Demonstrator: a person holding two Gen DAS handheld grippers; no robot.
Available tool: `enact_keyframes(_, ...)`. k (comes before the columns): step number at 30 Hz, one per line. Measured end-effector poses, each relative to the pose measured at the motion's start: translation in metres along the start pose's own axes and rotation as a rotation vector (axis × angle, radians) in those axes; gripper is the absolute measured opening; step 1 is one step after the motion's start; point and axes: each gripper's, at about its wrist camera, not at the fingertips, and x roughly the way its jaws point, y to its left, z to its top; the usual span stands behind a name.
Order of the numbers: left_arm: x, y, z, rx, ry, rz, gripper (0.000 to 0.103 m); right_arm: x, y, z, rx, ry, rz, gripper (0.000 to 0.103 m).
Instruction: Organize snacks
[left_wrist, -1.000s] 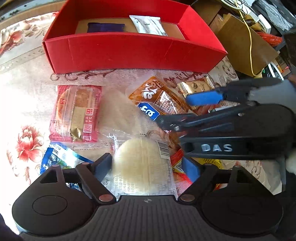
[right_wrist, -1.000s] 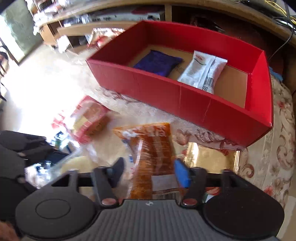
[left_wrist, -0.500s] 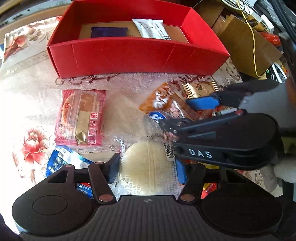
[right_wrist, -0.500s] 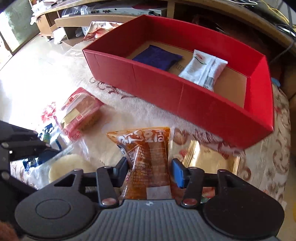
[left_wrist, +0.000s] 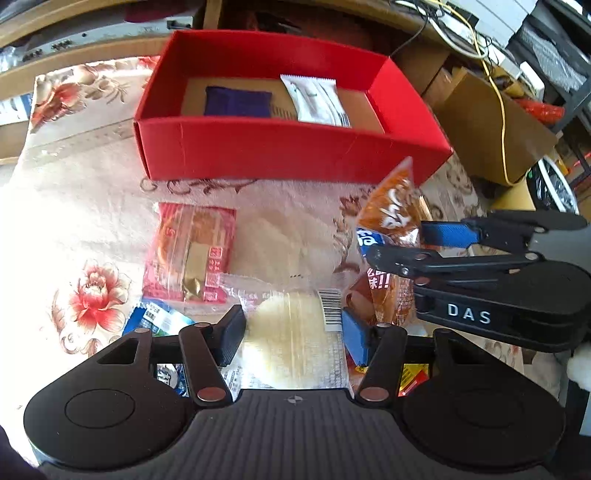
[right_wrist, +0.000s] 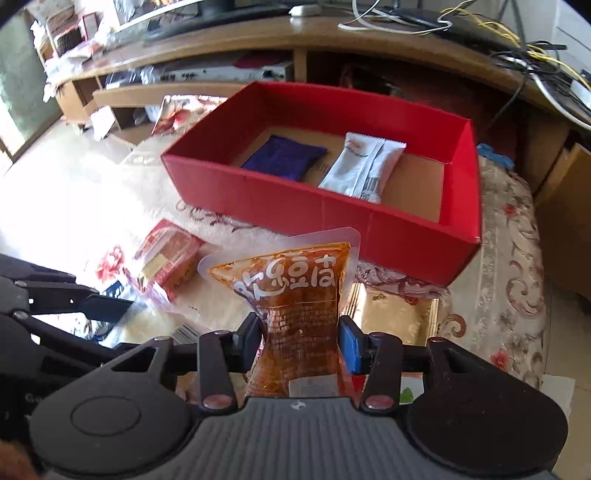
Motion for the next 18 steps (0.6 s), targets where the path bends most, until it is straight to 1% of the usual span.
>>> enact_keyframes(1,-0.001,-0.001,0.001,-0.003,-0.005,-0.004,0.054,-0.001,-0.001,0.0,0.004,-0.006,0.0,0.043)
enact_keyframes(2,-0.002,-0.001,0.003,-0.004,-0.01,-0.008,0.052,-0.003,0.0,0.001,0.007,-0.011,-0.001,0.043)
enact_keyframes(6,-0.004,-0.003,0.008,-0.005,-0.026,-0.015,0.052,-0.004,0.0,0.003,0.004,-0.016,-0.001,0.043)
enact_keyframes(11,0.006,-0.002,0.007,-0.006,-0.005,-0.004,0.054,-0.003,-0.005,0.002,0.019,-0.009,0.001,0.043)
enact_keyframes(12,0.007,-0.001,0.007,-0.008,0.0,-0.001,0.056,-0.002,-0.006,0.002,0.022,-0.007,0.002,0.043)
enact_keyframes(14,0.011,0.0,0.007,-0.017,0.012,0.0,0.069,-0.001,-0.007,0.002,0.025,-0.005,0.001,0.043)
enact_keyframes(15,0.014,0.0,0.007,-0.025,0.019,0.009,0.072,-0.001,-0.009,0.002,0.029,-0.004,0.001,0.043)
enact_keyframes(16,0.016,0.0,0.007,-0.029,0.025,0.012,0.078,-0.001,-0.01,0.001,0.034,-0.005,0.001,0.043)
enact_keyframes(17,0.018,0.0,0.007,-0.036,0.03,0.014,0.081,-0.002,-0.012,0.001,0.038,-0.004,0.0,0.043)
enact_keyframes(18,0.021,-0.002,0.008,-0.039,0.033,0.02,0.082,-0.001,-0.013,0.001,0.039,-0.001,-0.002,0.043)
